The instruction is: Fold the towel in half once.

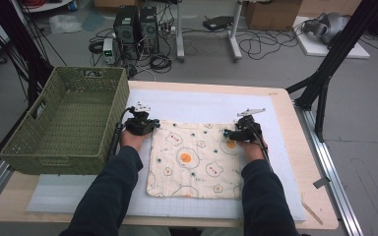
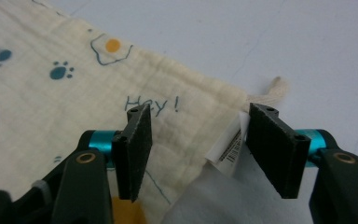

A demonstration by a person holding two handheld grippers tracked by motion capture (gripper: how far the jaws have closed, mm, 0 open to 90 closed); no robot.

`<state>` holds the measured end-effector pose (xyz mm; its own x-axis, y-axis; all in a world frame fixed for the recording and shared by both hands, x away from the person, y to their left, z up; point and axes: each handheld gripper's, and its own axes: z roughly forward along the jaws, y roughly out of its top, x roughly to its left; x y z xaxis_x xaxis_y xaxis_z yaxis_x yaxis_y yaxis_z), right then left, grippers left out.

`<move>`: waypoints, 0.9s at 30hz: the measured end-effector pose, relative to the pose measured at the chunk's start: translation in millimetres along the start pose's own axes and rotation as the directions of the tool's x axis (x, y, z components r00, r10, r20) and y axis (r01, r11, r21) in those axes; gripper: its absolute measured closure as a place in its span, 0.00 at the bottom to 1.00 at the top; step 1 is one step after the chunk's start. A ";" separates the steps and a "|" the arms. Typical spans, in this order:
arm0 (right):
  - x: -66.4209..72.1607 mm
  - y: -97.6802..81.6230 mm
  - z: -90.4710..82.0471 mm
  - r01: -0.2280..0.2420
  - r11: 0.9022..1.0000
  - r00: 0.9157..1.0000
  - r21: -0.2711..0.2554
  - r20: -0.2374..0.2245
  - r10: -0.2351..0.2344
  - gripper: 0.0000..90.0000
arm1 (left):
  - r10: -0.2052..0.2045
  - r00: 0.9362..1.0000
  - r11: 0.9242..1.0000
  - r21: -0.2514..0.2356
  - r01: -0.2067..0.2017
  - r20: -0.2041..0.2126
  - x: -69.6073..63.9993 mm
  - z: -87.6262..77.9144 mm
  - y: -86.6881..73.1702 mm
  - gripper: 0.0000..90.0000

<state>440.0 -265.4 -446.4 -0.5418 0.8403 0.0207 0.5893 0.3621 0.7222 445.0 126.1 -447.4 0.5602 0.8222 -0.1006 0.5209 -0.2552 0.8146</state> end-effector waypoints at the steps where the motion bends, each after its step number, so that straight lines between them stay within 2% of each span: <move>1: 0.5 1.5 0.6 0.003 1.000 1.000 -0.001 -0.009 -0.003 0.54 | 0.000 1.000 1.000 0.004 0.000 -0.001 -0.7 0.1 0.1 0.96; 2: 1.5 3.1 1.2 0.013 1.000 1.000 0.003 -0.008 -0.013 0.59 | 0.003 1.000 1.000 0.006 -0.003 0.002 -1.2 0.4 0.0 0.96; 4: 4.4 6.2 1.7 0.045 0.999 0.999 0.014 -0.030 -0.045 0.81 | 0.025 1.000 0.999 0.023 -0.025 -0.003 -2.6 0.4 0.0 0.97; 6: 8.7 9.8 2.2 0.069 0.997 0.997 0.032 -0.035 -0.068 0.90 | 0.044 0.999 0.999 0.024 -0.044 -0.024 -2.1 -1.0 0.6 0.97; 8: 10.1 12.4 2.0 0.076 0.996 0.996 0.049 -0.040 -0.074 0.94 | 0.032 0.999 0.999 0.011 -0.032 -0.040 0.7 -3.8 1.7 0.98; 12: 8.5 13.8 0.4 0.099 0.994 0.995 0.036 -0.013 -0.099 0.95 | 0.025 0.999 0.999 -0.045 -0.027 -0.047 -0.6 -8.7 7.5 0.98; 14: 7.7 15.8 -2.4 0.100 0.995 0.995 -0.002 0.006 -0.100 0.95 | 0.023 0.998 0.996 -0.080 -0.028 -0.061 -2.7 -12.3 14.1 0.98; 16: 5.6 19.0 -7.1 0.094 0.994 0.996 -0.055 0.019 -0.093 0.95 | 0.003 0.998 0.994 -0.109 -0.010 -0.065 -1.8 -16.2 21.7 0.98; 18: 4.5 23.2 -12.9 0.091 0.991 0.996 -0.093 0.028 -0.089 0.95 | -0.015 0.998 0.988 -0.157 0.006 -0.061 -0.8 -21.3 24.9 0.98; 20: 4.4 25.8 -18.4 0.096 0.987 0.995 -0.129 0.024 -0.094 0.95 | -0.016 0.999 0.989 -0.149 0.008 -0.049 -0.2 -24.0 24.2 0.98; 24: 6.6 26.3 -26.8 0.107 0.984 0.994 -0.142 -0.002 -0.108 0.95 | -0.010 1.000 0.990 -0.144 0.007 -0.018 -4.2 -30.3 24.3 0.97; 27: 8.6 25.3 -32.1 0.114 0.982 0.992 -0.150 -0.032 -0.120 0.95 | 0.028 1.000 0.988 -0.150 -0.029 -0.006 -13.7 -34.6 27.6 0.97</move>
<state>431.0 -262.0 -405.8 -0.6275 0.7774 -0.0444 0.4269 0.3911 0.8153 429.5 125.4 -403.8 0.5710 0.8176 -0.0741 0.4021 -0.1999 0.8935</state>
